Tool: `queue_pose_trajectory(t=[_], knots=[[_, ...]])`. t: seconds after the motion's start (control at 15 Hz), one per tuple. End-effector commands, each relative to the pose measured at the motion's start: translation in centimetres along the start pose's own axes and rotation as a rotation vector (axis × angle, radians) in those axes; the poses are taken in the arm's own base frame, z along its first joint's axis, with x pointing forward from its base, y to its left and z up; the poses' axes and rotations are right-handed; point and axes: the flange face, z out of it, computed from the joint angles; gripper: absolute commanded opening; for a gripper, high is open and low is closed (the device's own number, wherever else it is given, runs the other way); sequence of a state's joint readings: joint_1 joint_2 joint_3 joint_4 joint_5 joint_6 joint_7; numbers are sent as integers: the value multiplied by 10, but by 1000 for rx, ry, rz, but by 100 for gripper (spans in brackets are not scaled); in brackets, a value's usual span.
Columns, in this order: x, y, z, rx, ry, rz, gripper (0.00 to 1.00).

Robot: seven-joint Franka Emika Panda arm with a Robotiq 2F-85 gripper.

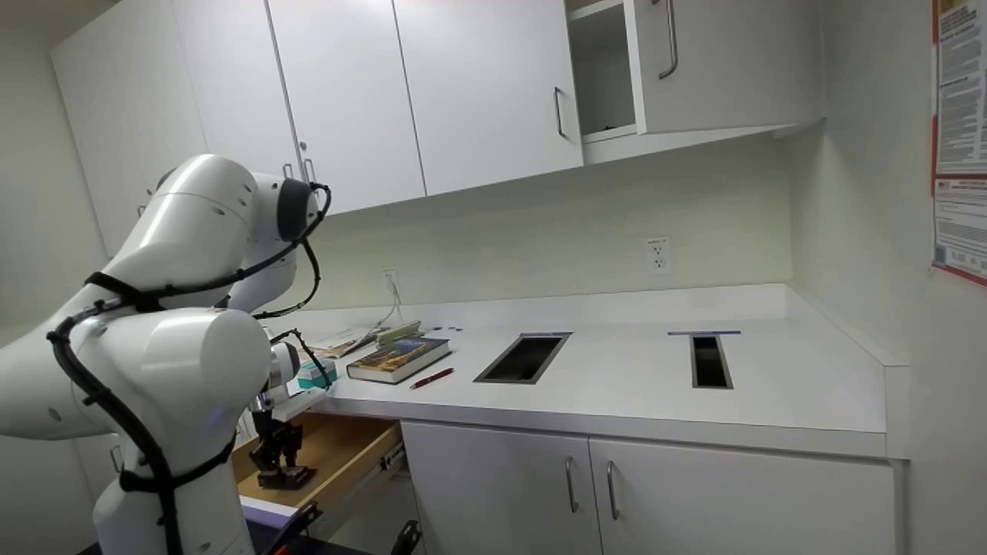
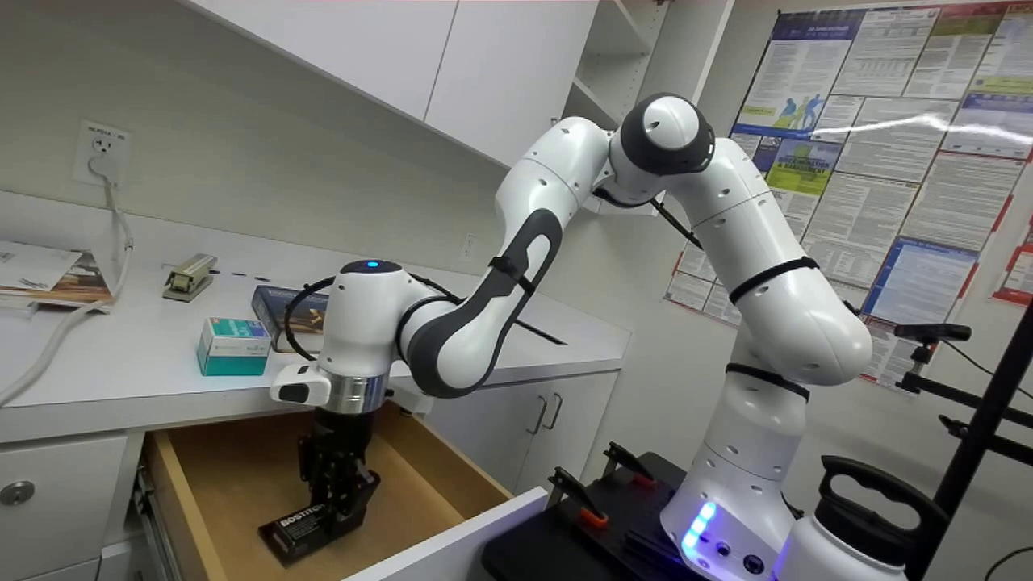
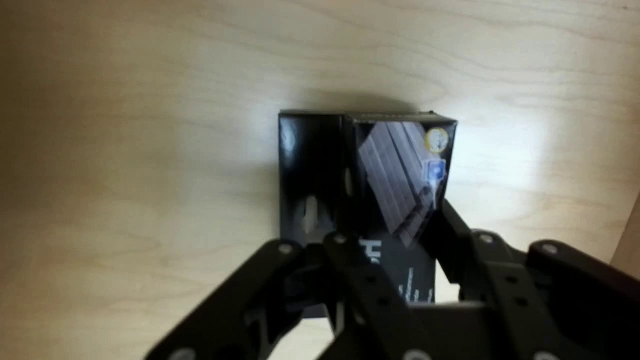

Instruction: Open the drawer,take out the brown card,put it back and put it on the counter and close it

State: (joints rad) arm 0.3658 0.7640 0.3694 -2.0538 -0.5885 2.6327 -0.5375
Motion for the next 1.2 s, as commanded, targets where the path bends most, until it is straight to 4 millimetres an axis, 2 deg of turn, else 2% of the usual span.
queue_pose_trajectory(t=[0.0, 0.33, 0.53, 0.73, 0.93, 1.13], knots=[[14, -15, -49, -89, -17, 12, 16], [28, -29, -108, -194, -29, 58, 16], [31, -27, -140, -247, -29, 115, 16], [31, -15, -169, -334, -23, 208, 16], [31, 4, -184, -400, -34, 308, 16], [26, 13, -204, -458, -69, 389, 16]])
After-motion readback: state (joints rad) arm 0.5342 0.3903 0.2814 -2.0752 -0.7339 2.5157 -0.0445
